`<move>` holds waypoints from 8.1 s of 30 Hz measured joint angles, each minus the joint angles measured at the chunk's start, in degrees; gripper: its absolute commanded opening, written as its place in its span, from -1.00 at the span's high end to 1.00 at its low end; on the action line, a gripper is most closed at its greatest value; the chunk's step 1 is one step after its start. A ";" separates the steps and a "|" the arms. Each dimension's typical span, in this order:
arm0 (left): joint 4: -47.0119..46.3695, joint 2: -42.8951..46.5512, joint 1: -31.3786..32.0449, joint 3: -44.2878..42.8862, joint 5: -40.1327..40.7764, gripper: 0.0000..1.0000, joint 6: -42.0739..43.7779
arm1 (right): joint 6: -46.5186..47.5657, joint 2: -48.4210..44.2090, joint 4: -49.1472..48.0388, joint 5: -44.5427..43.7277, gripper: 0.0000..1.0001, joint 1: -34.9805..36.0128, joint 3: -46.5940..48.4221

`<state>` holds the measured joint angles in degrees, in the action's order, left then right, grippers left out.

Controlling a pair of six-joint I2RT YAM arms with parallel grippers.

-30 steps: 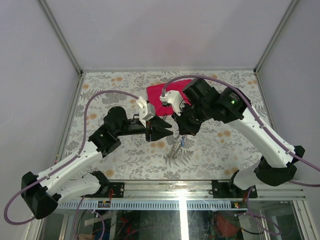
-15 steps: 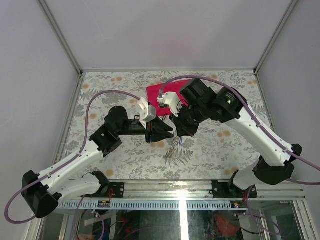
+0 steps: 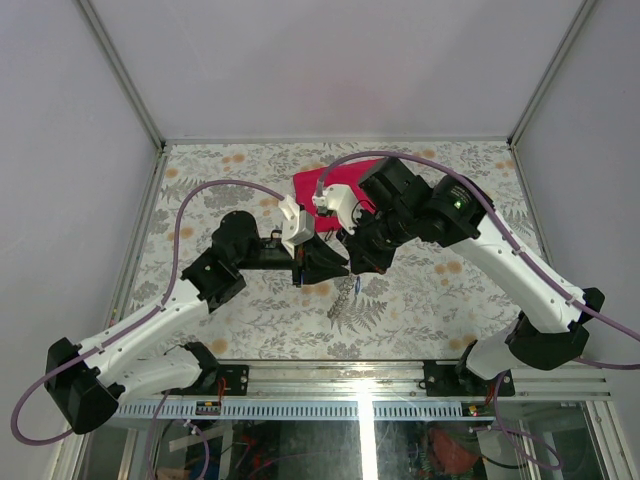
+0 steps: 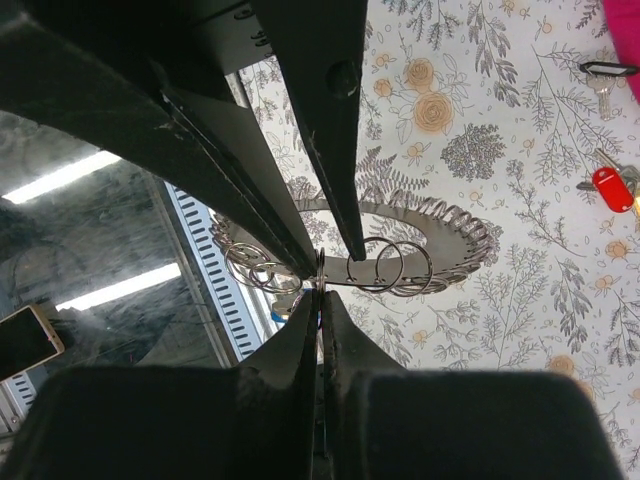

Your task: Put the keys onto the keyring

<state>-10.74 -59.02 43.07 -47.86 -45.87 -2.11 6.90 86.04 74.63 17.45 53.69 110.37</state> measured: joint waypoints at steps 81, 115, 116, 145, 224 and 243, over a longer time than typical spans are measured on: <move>-40.30 2.14 -12.02 13.86 8.17 1.00 -31.63 | -55.23 -26.08 -73.31 4.00 0.61 -12.07 -48.83; -39.78 1.33 -12.28 13.86 4.85 1.00 -31.54 | -54.29 -24.63 -67.78 5.42 1.00 -12.09 -48.28; -39.78 1.33 -12.31 13.86 4.72 1.00 -31.54 | -54.27 -24.59 -67.73 5.66 0.96 -12.09 -48.26; -41.18 0.74 -12.37 12.81 -0.35 1.00 -31.58 | -40.54 -30.97 -69.33 5.75 0.28 -12.07 -49.99; -37.53 -0.26 -11.54 6.73 -9.09 0.46 -27.74 | 0.24 -26.01 -50.71 23.06 1.00 -12.07 -36.59; -20.94 -2.05 -6.51 2.54 -5.95 0.35 -14.99 | 9.27 -10.34 -12.09 11.80 1.00 -11.54 -10.60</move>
<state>-31.68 -61.08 36.56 -45.32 -51.81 -17.10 16.16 75.70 62.54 29.26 42.15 99.77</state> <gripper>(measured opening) 0.325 0.011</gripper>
